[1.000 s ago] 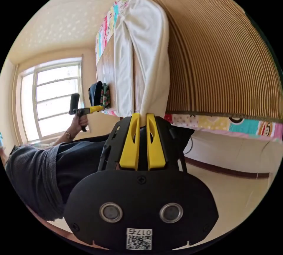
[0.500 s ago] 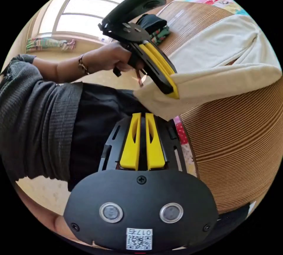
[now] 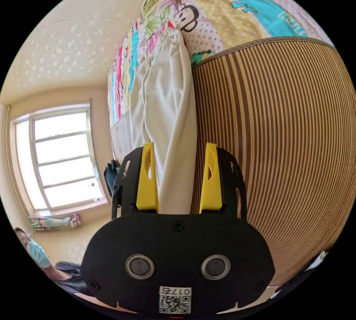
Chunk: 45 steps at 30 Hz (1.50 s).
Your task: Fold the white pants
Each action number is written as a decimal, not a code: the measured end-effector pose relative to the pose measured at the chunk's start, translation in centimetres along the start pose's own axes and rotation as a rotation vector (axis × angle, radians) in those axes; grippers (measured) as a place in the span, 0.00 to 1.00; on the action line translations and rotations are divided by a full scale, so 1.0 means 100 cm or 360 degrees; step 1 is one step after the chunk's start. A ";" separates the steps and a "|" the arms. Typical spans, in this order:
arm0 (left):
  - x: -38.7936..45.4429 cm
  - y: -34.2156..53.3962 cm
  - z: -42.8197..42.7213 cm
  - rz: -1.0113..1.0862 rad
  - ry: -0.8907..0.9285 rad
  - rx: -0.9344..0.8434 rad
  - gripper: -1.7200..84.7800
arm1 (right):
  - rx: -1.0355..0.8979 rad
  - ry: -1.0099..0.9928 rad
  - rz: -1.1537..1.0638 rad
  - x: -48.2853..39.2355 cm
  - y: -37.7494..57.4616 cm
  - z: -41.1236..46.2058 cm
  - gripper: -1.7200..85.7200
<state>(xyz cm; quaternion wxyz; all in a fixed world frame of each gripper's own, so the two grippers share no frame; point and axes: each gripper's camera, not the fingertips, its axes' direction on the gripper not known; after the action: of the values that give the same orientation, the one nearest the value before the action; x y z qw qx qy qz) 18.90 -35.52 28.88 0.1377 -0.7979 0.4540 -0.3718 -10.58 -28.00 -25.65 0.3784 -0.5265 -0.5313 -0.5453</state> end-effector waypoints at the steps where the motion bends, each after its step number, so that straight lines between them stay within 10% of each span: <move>1: -0.006 0.005 -0.001 -0.0018 0.0041 0.0027 0.06 | 0.0042 0.0011 0.0028 -0.002 -0.005 0.005 0.21; 11: -0.053 0.062 -0.019 -0.0151 0.0237 0.0335 0.05 | 0.0276 0.0804 -0.0492 -0.159 -0.016 0.086 0.05; 20: -0.104 0.159 -0.094 -0.0409 -0.0129 0.0681 0.06 | 0.0118 0.0369 -0.1043 -0.324 -0.015 0.209 0.06; 40: -0.211 0.133 -0.138 -0.0381 -0.0474 0.0222 0.07 | -0.0311 -0.0227 -0.0136 0.015 0.225 0.272 0.11; 45: -0.212 0.124 -0.155 -0.0239 -0.0308 0.0084 0.07 | -0.0158 -0.1112 0.0127 0.072 0.213 0.268 0.06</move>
<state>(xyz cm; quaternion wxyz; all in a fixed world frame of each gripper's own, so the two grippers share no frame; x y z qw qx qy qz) -6.55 -22.99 22.68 0.1735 -0.8579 0.3677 -0.3142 13.55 -3.93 -17.95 0.1687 -0.7193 -0.5806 -0.3421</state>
